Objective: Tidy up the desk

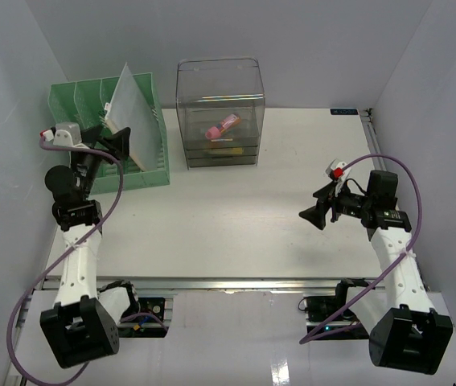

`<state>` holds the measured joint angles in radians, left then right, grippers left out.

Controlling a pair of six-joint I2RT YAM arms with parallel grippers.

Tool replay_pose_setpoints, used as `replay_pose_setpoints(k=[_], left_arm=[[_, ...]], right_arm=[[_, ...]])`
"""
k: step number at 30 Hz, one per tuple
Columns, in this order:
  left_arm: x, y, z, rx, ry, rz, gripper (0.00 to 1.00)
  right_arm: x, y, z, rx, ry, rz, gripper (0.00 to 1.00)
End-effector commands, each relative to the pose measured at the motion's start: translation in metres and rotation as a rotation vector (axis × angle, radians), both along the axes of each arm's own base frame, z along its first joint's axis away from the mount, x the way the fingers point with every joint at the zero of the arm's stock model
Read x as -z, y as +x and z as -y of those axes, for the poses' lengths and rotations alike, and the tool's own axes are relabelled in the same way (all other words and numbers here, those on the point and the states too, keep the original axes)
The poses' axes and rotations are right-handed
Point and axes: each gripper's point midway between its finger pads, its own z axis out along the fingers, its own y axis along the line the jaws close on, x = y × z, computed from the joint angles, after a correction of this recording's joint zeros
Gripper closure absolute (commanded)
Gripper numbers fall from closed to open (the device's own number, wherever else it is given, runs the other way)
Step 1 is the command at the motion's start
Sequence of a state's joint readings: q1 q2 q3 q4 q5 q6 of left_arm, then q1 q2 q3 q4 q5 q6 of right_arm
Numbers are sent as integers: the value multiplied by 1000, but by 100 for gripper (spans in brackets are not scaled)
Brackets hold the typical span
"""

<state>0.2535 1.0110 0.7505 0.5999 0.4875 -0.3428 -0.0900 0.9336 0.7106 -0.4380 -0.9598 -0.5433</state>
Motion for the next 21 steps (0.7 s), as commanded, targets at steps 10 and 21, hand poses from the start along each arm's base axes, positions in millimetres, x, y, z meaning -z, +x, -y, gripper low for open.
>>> replay_pose_setpoints(k=[10, 21], left_arm=[[102, -118, 117, 622, -51, -450, 2], [121, -159, 143, 689, 70, -373, 2]], right_arm=[[-17, 32, 50, 316, 5, 6, 10], [-22, 45, 104, 625, -18, 57, 10]])
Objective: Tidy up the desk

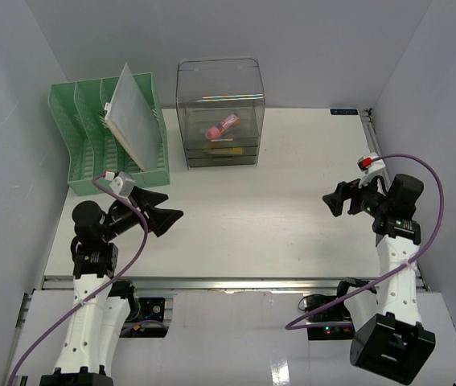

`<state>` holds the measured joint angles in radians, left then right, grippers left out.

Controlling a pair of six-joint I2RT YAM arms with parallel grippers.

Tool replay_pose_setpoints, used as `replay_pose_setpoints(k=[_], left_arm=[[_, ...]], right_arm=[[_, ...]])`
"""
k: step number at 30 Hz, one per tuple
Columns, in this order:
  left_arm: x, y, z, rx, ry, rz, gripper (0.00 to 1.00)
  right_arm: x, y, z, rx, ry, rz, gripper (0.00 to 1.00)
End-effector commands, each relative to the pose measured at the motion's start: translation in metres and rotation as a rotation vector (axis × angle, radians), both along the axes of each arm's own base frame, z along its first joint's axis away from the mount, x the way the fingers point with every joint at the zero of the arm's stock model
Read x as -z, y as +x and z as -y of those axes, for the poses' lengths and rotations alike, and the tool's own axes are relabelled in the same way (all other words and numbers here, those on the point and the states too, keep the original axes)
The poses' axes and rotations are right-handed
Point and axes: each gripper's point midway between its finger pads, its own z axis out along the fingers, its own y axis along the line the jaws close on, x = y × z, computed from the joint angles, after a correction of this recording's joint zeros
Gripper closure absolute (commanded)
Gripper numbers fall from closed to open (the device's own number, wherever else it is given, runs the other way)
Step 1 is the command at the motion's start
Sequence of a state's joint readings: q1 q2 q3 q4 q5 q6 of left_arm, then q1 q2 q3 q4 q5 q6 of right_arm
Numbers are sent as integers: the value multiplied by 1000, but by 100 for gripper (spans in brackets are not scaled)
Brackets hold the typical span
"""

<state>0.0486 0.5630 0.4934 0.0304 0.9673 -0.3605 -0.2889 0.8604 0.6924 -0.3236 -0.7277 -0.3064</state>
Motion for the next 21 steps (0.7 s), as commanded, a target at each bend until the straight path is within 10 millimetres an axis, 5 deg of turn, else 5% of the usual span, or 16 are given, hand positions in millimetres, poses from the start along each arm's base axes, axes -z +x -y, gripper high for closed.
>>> replay_pose_setpoints(k=[1, 21], left_arm=[[3, -7, 4, 12, 33, 25, 2], [-3, -13, 3, 3, 40, 67, 2]], right_arm=[[-17, 9, 29, 185, -19, 87, 10], [-26, 3, 61, 332, -26, 150, 10]])
